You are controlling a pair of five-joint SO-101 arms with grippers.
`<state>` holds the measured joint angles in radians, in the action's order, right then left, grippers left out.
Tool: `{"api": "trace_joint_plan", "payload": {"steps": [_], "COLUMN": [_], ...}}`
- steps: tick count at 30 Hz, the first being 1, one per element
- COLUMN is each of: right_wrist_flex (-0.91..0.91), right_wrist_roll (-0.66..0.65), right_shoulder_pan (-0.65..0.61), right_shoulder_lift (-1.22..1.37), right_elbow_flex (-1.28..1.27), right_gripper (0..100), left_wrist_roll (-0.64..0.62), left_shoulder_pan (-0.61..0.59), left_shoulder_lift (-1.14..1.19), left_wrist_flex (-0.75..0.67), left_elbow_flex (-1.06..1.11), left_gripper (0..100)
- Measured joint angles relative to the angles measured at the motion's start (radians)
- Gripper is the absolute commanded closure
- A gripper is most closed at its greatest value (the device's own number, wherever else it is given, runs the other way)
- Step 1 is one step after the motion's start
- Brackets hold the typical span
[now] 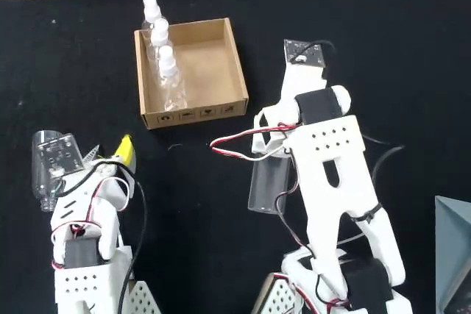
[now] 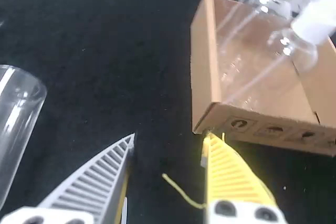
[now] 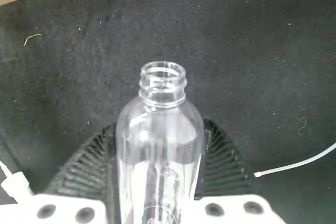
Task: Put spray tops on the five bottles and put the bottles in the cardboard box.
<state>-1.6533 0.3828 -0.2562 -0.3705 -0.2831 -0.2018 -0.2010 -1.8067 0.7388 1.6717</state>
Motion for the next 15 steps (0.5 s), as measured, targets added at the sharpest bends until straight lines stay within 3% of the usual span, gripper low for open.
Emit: {"api": "trace_joint_plan", "payload": {"steps": [11,15], "right_wrist_flex": [0.0,0.0], "right_wrist_roll": [0.0,0.0], "right_shoulder_pan": [0.005,0.08], "right_shoulder_lift": [0.0,0.0], "right_elbow_flex": [0.0,0.0], "right_gripper": [95.6,95.6], "left_wrist_roll": [0.164,0.196], "left_shoulder_pan": [0.114,0.166], "left_shoulder_lift": [0.0,0.0], "left_wrist_flex": [0.0,0.038], "left_elbow_flex": [0.0,0.0], "left_gripper": [81,81]}}
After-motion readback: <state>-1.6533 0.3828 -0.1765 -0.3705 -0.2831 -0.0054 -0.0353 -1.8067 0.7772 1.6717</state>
